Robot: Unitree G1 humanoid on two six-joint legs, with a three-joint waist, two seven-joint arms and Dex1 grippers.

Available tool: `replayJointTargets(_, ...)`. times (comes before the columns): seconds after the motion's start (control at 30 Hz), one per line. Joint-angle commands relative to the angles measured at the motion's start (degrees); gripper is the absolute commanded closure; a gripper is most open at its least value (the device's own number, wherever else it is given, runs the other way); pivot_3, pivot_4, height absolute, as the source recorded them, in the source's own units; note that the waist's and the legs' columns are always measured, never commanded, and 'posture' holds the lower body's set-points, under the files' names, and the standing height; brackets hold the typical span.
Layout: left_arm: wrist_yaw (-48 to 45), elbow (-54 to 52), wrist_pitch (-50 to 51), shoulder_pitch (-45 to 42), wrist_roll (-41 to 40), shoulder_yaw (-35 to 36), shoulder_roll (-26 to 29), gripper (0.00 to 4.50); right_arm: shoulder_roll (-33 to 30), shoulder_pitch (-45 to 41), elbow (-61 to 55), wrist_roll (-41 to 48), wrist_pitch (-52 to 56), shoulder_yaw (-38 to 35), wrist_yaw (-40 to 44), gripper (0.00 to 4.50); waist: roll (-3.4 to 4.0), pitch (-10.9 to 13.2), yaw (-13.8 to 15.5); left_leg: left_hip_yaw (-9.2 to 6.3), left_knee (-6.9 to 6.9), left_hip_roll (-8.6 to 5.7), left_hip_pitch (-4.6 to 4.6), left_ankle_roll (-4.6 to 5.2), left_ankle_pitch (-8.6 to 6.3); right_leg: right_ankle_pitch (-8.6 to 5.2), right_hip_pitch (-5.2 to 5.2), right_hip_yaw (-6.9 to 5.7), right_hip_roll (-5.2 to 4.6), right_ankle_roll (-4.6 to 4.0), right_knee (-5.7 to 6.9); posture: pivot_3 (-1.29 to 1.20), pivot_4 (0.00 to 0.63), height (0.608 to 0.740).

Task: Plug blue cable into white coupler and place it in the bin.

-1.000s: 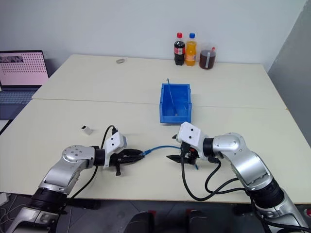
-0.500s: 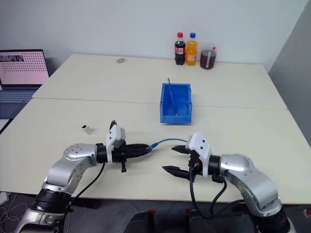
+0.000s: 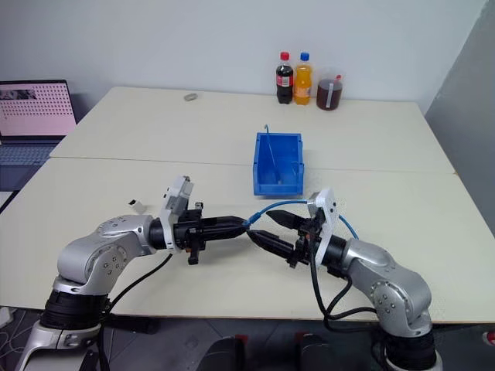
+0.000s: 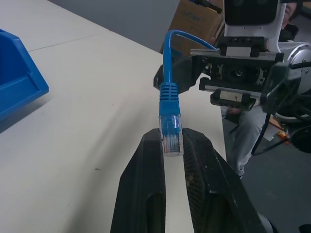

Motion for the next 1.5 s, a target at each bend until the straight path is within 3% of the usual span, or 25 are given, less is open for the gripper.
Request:
replayJointTargets(0.03, 0.94, -2.87, 1.01, -1.58, -2.30, 1.41, -0.26, 4.26, 0.71, -1.62, 0.28, 4.13, 0.49, -0.91, -1.08, 0.78, 0.00, 0.00, 0.00, 0.00, 0.00, 0.00, 0.00, 0.00, 0.00, 0.00, 0.00, 0.00, 0.00, 0.00, 0.00, 0.00, 0.150, 0.740)
replayJointTargets(0.4, 2.05, -4.37, 2.24, -1.27, -4.13, 2.03, -0.33, 4.26, 1.59, -5.47, 7.74, 3.71, -2.34, 1.92, 0.12, 0.78, 0.01, 0.01, -0.02, 0.01, -0.01, 0.00, 0.00, 0.00, 0.00, 0.00, -0.02, 0.02, 0.01, 0.00, 0.00, 0.00, 0.150, 0.740)
replayJointTargets(0.53, 1.98, -4.64, 2.28, -0.79, -4.28, 2.30, -0.01, 4.26, 1.61, -6.18, 8.62, 4.37, -2.68, 1.83, 0.56, 1.48, 0.01, 0.01, -0.01, 0.02, -0.02, 0.00, -0.01, 0.00, 0.00, 0.00, -0.02, 0.02, 0.00, 0.00, -0.02, 0.00, 0.150, 0.740)
replayJointTargets(0.7, 2.02, -4.41, 2.11, -0.44, -4.43, 2.57, 0.39, 4.26, 1.53, -6.29, 8.86, 5.52, -2.46, 1.85, 0.89, 2.77, 0.01, 0.01, -0.02, 0.02, -0.02, 0.00, -0.01, 0.00, 0.00, 0.00, -0.02, 0.02, 0.00, 0.00, -0.03, 0.00, 0.150, 0.740)
replayJointTargets(0.93, 1.63, -3.38, 1.54, -0.32, -4.16, 2.40, 0.56, 4.26, 1.50, -6.30, 9.07, 6.26, -2.29, 2.10, 1.24, 4.23, 0.01, 0.01, -0.01, 0.02, -0.03, 0.00, -0.01, 0.00, 0.00, 0.00, -0.02, 0.02, 0.00, 0.00, -0.04, 0.00, 0.150, 0.740)
replayJointTargets(1.2, 1.22, -1.38, -2.67, -0.39, -0.34, 1.22, 0.46, 4.26, 1.40, -6.29, 9.11, 6.68, -1.63, 2.55, 1.57, 4.34, 0.01, 0.01, -0.01, 0.02, -0.03, 0.01, -0.01, 0.00, 0.00, -0.01, -0.02, 0.02, 0.00, -0.01, -0.06, 0.00, 0.150, 0.740)
replayJointTargets(1.27, 0.84, -1.06, -2.92, -0.35, 0.22, 0.92, 0.71, 3.56, 1.40, -6.34, 9.20, 6.66, -1.61, 2.62, 1.62, 4.34, 0.02, 0.01, -0.01, 0.03, -0.04, 0.01, -0.01, 0.00, 0.00, -0.01, -0.03, 0.02, 0.00, -0.01, -0.06, 0.00, 0.150, 0.740)
replayJointTargets(1.5, 1.24, -1.11, -5.65, 1.74, 3.16, 1.14, 1.30, 2.16, 0.98, -6.31, 9.89, 5.56, -2.40, 2.83, 1.61, 4.34, 0.02, 0.01, -0.01, 0.03, -0.06, 0.01, -0.02, 0.00, 0.00, -0.01, -0.03, 0.03, 0.00, -0.02, -0.09, 0.00, 0.150, 0.740)
